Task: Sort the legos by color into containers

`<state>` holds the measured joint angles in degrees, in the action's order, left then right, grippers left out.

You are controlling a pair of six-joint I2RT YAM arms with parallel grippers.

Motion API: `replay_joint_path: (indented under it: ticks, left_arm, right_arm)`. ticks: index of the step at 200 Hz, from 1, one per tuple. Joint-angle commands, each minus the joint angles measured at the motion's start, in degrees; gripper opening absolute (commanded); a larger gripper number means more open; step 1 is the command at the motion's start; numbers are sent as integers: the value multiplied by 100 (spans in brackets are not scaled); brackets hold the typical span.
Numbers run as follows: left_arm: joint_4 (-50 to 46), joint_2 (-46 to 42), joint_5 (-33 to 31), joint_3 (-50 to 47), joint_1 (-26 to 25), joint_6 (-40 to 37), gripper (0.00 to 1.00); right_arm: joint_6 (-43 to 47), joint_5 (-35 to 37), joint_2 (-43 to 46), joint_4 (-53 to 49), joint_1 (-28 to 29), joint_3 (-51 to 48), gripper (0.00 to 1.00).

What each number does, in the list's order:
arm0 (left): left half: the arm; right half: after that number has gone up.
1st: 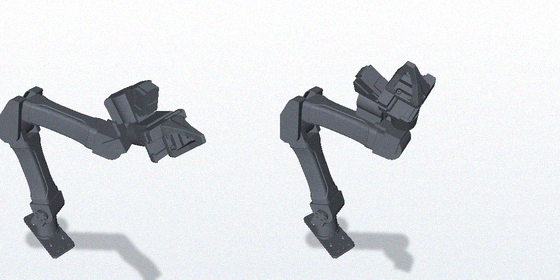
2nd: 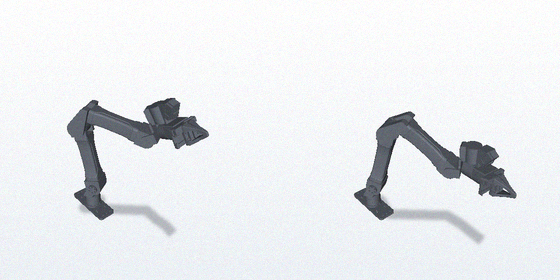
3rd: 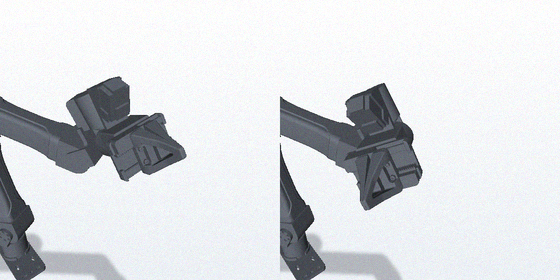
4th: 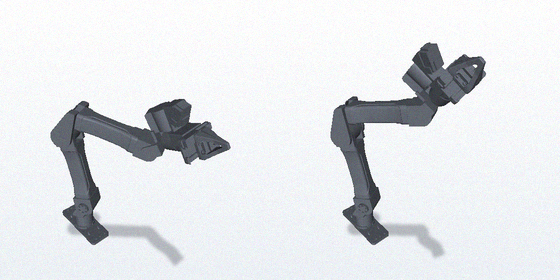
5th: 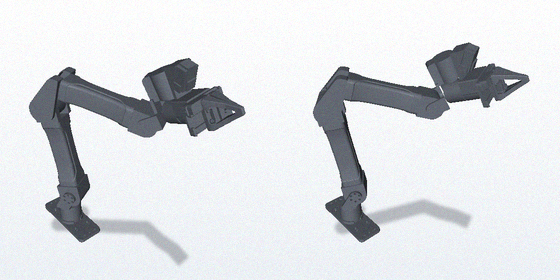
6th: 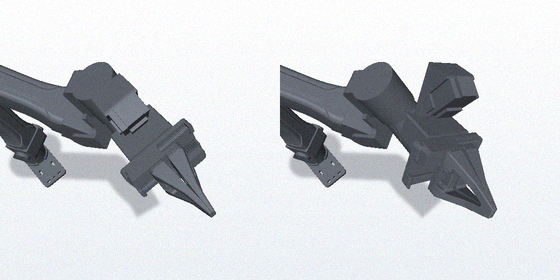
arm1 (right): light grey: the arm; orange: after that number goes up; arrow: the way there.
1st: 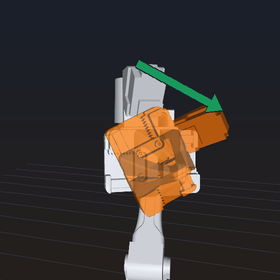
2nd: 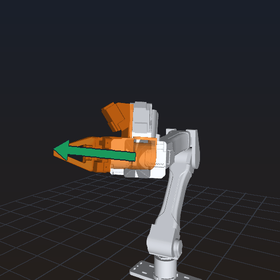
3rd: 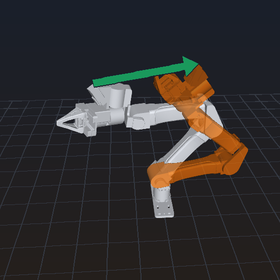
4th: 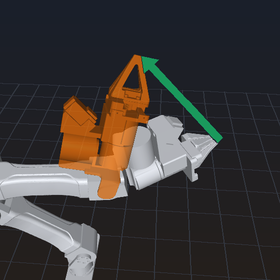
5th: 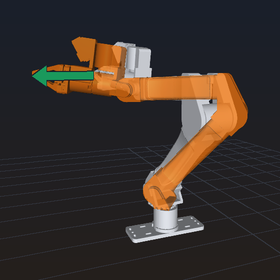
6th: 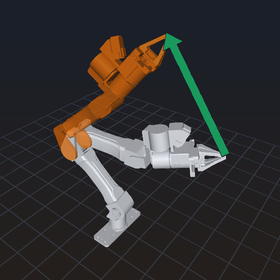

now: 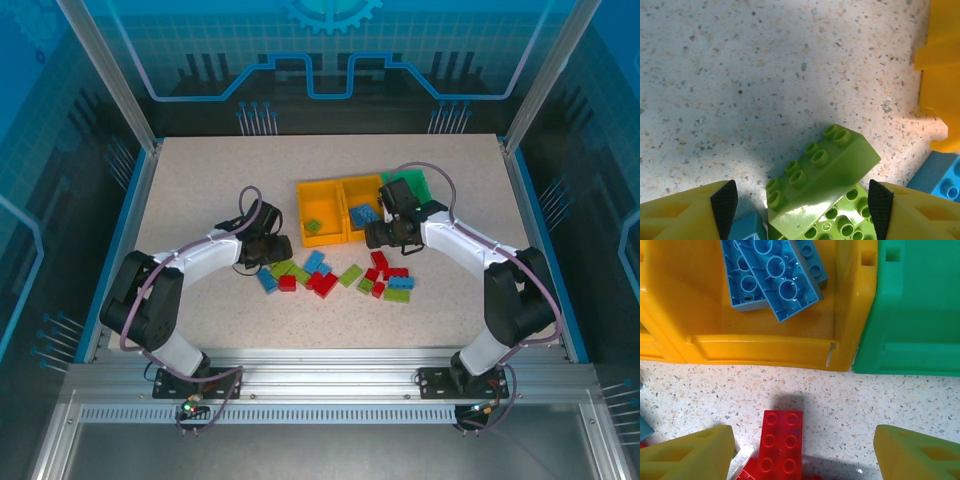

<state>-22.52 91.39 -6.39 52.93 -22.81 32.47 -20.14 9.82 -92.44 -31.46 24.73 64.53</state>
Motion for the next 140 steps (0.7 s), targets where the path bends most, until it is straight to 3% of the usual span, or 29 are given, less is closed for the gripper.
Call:
replay_joint_path:
  ticks: [1,82,140]
  left_arm:
    - [13,-2,265,5,-47,-667,73]
    - [-308,541,-18,439,-41,-1135,68]
    - [-277,878,43,727,-39,-1109,49]
  right_arm:
    - [-86,-77,183,-28,-69,-81,76]
    - [-147,-90,157,-41,-66,-81,76]
    - [-139,-16,191,-53,-65,-133,76]
